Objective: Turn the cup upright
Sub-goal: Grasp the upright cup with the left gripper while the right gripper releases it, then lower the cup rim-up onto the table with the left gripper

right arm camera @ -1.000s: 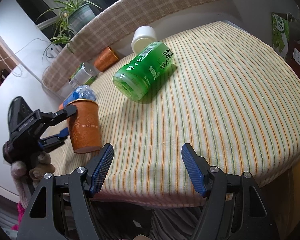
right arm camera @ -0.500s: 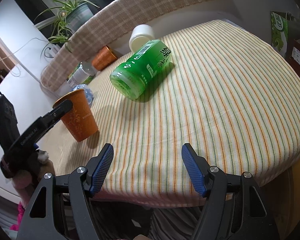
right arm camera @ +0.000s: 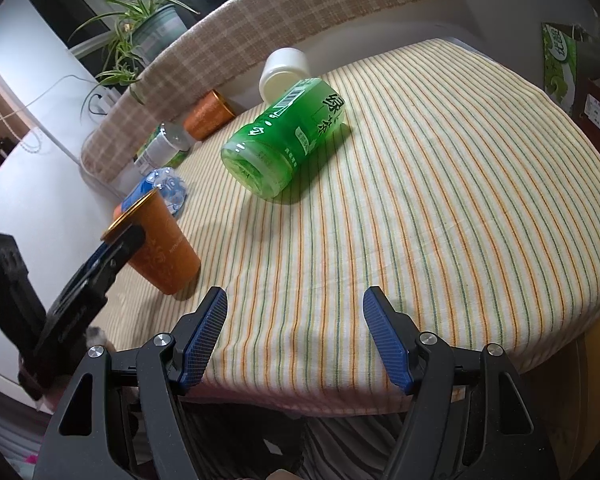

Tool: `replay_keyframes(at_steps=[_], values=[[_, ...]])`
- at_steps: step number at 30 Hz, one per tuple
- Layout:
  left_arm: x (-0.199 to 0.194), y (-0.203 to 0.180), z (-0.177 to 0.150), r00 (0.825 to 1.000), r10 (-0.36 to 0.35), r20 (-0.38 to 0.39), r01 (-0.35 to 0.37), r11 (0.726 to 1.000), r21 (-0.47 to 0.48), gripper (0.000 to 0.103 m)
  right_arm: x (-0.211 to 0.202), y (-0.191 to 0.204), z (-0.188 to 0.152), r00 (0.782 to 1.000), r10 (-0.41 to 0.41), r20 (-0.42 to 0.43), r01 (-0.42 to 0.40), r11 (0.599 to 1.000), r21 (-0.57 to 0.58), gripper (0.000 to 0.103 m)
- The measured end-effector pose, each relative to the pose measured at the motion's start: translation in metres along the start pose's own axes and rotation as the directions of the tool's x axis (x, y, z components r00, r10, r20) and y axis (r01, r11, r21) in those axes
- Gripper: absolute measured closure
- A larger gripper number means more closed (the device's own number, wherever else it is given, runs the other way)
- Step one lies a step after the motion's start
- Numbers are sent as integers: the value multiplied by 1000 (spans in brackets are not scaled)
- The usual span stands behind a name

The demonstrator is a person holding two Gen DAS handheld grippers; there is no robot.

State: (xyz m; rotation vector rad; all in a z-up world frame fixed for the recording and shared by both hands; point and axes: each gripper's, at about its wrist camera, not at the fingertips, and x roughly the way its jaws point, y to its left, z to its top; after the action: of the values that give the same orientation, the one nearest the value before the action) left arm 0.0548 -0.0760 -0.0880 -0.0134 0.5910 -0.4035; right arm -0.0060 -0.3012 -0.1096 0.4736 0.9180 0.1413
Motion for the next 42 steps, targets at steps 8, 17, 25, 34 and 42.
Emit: replay_keyframes(at_steps=[8, 17, 25, 34, 42], values=[[-7, -1, -9, 1000, -22, -17, 22, 1000, -5, 38, 0, 7, -1, 1000, 1, 5, -1, 999, -32, 33], [1, 8, -15, 994, -66, -87, 60, 995, -74, 36, -4, 13, -4, 1000, -2, 16, 3, 999, -52, 33], [2, 14, -23, 990, -76, -122, 63, 993, -104, 29, -6, 19, -7, 1000, -5, 20, 6, 998, -70, 33], [-4, 21, -30, 988, -66, -139, 50, 992, -112, 24, -7, 30, -10, 999, -8, 31, 11, 995, -101, 33], [-23, 33, -35, 992, -5, -124, -6, 996, -92, 24, -13, 46, -10, 995, -25, 94, 41, 984, -173, 33]])
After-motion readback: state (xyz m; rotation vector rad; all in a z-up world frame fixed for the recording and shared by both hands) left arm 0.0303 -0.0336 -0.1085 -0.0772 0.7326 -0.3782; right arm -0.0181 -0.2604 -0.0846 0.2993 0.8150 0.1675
